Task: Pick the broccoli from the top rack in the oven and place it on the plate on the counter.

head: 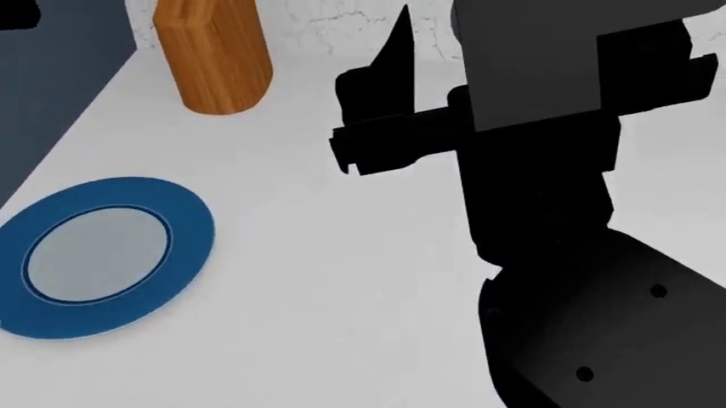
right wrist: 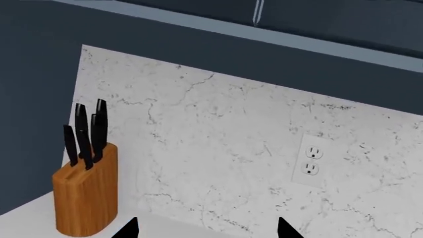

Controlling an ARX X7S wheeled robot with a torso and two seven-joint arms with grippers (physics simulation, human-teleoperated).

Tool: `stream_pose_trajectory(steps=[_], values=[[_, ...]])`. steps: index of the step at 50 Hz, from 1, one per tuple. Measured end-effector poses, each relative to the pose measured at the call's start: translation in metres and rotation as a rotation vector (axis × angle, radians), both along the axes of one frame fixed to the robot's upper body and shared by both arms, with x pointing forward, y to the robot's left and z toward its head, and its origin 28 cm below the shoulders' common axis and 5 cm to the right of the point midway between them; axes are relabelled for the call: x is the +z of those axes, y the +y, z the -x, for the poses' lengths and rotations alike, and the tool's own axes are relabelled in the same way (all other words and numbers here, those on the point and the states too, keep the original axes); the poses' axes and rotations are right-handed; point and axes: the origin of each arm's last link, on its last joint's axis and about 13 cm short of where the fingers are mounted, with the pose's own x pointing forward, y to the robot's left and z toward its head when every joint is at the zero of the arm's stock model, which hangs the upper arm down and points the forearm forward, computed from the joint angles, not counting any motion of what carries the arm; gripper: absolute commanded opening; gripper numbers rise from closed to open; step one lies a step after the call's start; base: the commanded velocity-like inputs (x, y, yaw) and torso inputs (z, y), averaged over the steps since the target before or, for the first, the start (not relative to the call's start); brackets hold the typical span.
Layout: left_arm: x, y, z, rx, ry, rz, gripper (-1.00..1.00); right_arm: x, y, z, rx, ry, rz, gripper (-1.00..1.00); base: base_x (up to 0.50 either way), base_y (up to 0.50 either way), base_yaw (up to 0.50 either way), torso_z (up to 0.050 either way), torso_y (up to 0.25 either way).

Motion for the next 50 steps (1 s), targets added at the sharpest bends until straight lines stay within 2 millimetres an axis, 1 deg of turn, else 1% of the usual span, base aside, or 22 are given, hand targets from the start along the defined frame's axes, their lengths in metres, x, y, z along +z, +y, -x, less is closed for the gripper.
stream_pose_trajectory(steps=[3,16,22,29,40,45,50], values=[[0.001,0.0,0.001,0.0,-0.002,-0.001,-1.0,0.0,0.0,0.0,0.002,0.001,-0.001,1.0,0.26,0.02,0.0,0.0,0.004],[0.008,0.001,0.007,-0.001,-0.022,0.002,-1.0,0.0,0.002,0.0,0.007,0.0,-0.001,1.0,0.0,0.0,0.0,0.0,0.0],[0.015,0.0,0.004,0.005,-0.029,0.006,-1.0,-0.001,0.003,-0.001,0.01,0.001,0.002,1.0,0.0,0.0,0.0,0.0,0.002],[0.023,-0.005,-0.011,0.012,-0.022,0.009,-1.0,-0.002,0.004,-0.002,0.012,0.005,0.007,1.0,0.0,0.0,0.0,0.0,0.0],[0.034,-0.014,-0.051,0.031,0.011,0.009,-1.0,-0.006,0.007,-0.009,0.002,0.024,0.022,1.0,0.0,0.0,0.0,0.0,0.0],[0.036,-0.016,-0.061,0.038,0.016,0.002,-1.0,-0.008,0.007,-0.011,0.0,0.033,0.027,1.0,0.0,0.0,0.0,0.0,0.002],[0.037,-0.018,-0.067,0.042,0.018,-0.004,-1.0,-0.008,0.008,-0.013,-0.001,0.038,0.029,1.0,0.0,0.0,0.0,0.0,0.0]])
